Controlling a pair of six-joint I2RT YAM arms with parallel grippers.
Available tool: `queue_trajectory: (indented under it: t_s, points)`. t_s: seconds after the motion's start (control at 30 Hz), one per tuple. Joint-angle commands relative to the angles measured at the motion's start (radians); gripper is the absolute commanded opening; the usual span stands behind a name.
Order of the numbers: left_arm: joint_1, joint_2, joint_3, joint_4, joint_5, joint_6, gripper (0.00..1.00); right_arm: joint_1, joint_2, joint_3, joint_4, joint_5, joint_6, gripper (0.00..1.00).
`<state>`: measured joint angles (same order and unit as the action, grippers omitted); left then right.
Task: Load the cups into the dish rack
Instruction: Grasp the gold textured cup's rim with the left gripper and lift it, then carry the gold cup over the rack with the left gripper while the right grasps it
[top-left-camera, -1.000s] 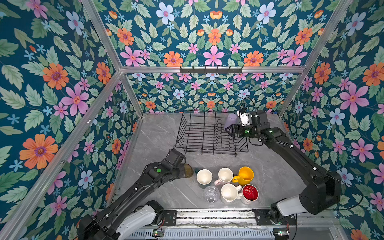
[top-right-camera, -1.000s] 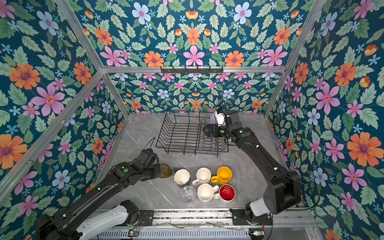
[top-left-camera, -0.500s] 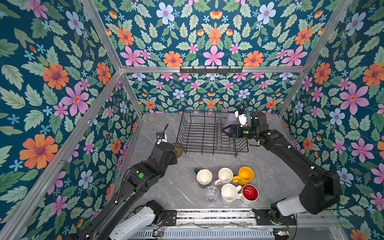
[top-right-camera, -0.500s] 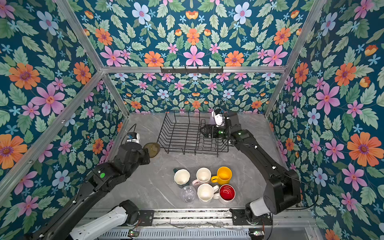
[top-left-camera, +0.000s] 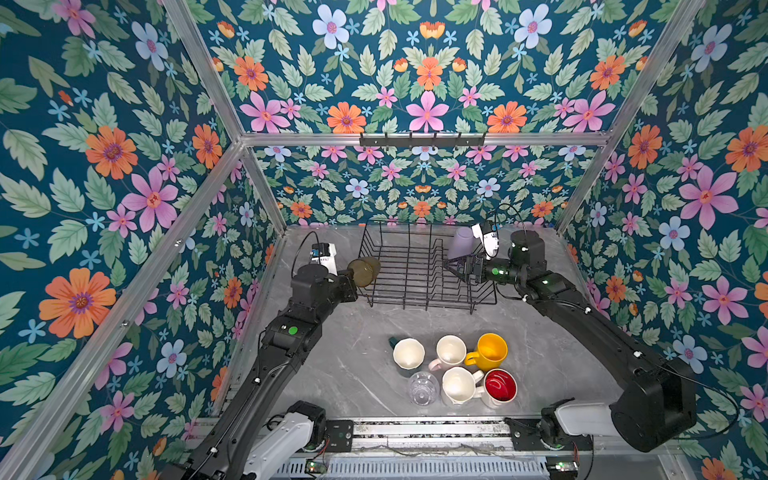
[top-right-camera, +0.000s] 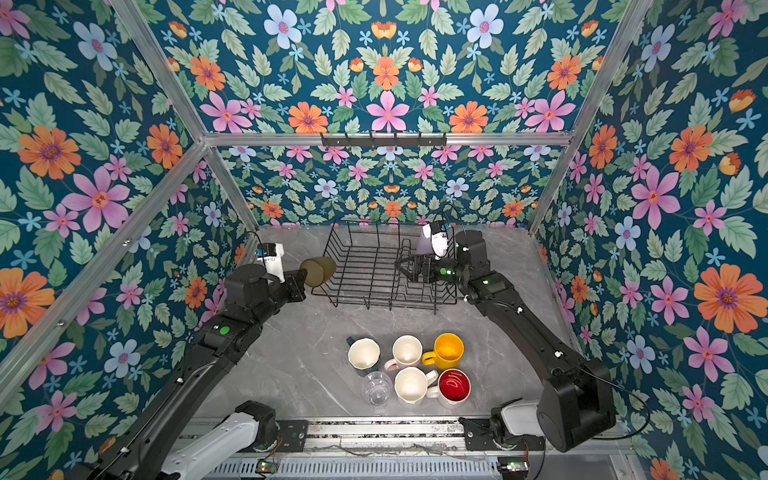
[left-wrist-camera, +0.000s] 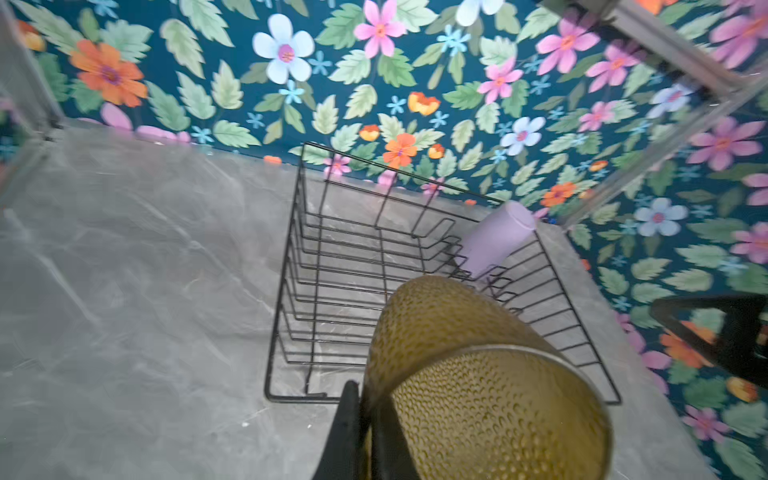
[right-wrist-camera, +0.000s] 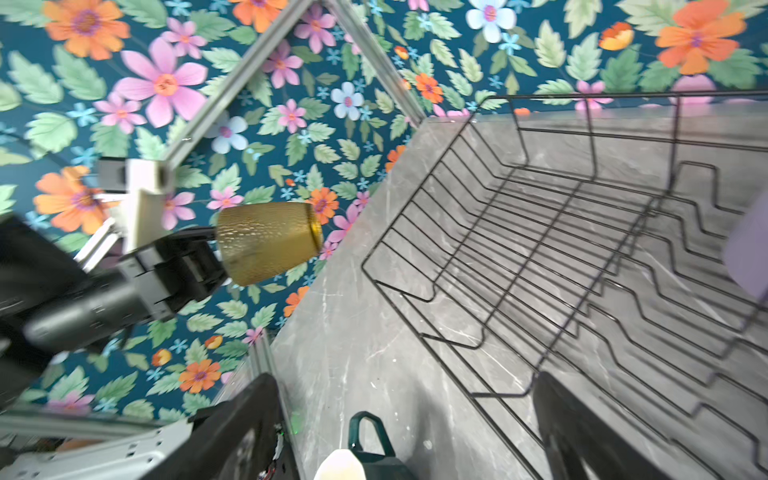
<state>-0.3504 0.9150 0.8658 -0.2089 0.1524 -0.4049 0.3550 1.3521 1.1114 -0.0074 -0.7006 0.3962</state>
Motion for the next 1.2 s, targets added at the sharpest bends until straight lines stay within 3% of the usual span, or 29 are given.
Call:
queue_trajectory:
  t_s: [0.0, 0.17, 0.4, 0.73, 1.17]
  points:
    - [0.040, -0.008, -0.059, 0.260, 0.357, -0.080, 0.00, 0.014, 0.004, 0.000, 0.110, -0.107, 0.018, 0.95]
    - [0.075, 0.039, -0.138, 0.533, 0.608, -0.215, 0.00, 0.073, 0.035, 0.033, 0.112, -0.193, -0.033, 0.95]
    - [0.076, 0.083, -0.165, 0.734, 0.756, -0.307, 0.00, 0.105, 0.033, 0.010, 0.218, -0.268, 0.012, 0.95]
    - [0.074, 0.137, -0.186, 0.849, 0.845, -0.399, 0.00, 0.115, 0.089, 0.022, 0.390, -0.359, 0.155, 0.95]
    - [0.074, 0.133, -0.191, 0.854, 0.863, -0.400, 0.00, 0.183, 0.147, 0.076, 0.386, -0.370, 0.160, 0.94]
